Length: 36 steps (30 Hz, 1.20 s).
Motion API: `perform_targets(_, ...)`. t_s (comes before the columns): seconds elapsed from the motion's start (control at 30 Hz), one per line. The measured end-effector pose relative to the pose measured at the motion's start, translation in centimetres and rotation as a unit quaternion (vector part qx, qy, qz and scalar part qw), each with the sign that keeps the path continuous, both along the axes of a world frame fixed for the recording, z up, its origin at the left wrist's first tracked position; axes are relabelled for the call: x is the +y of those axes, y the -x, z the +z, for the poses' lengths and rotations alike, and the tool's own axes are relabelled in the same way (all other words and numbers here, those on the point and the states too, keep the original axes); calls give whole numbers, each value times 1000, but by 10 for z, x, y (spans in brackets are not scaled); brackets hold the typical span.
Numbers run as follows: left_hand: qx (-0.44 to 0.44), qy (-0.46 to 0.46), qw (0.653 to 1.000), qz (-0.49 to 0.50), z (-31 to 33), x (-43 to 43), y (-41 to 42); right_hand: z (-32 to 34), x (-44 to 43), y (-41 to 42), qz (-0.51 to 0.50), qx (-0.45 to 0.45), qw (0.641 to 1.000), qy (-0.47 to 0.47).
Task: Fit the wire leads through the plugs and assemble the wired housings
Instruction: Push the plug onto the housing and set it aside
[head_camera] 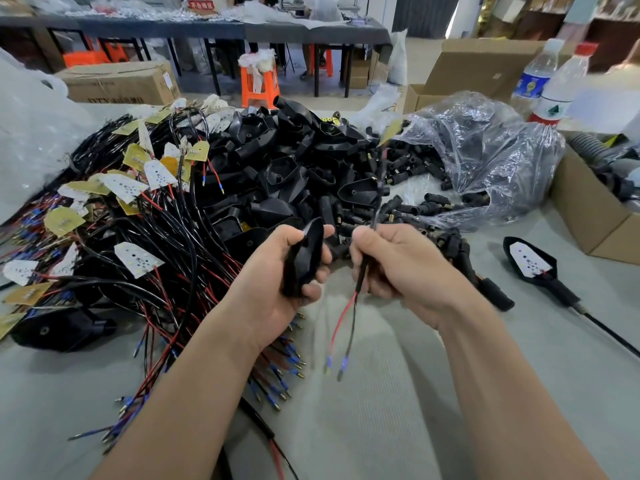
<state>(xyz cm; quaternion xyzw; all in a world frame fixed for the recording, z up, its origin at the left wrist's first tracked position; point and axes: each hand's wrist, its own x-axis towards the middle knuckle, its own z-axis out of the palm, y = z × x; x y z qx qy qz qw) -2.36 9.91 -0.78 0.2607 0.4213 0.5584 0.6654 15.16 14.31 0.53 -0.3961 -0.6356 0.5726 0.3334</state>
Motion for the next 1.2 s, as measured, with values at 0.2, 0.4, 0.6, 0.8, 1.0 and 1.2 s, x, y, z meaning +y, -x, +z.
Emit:
perform_targets(0.2,-61,-50,996,29,0,5,8,-3,-13,1,184,-138,973,37)
perform_targets(0.4,-141,-58,984,91,4,5,17,-3,-12,-9,241,-227,941,69)
perform_targets(0.6,-116,-99,977,147,12,6,31,0,-10,-26,317,-252,909,98)
perform_targets(0.8,-145,-82,982,84,10,2,29,0,-4,-31,307,-123,935,129)
perform_targets(1.0,-62,-33,997,-22,8,-3,15,4,4,-24,118,98,987,49)
perform_targets(1.2,95,-37,994,-36,3,-4,6,3,3,-9,9,138,990,-25)
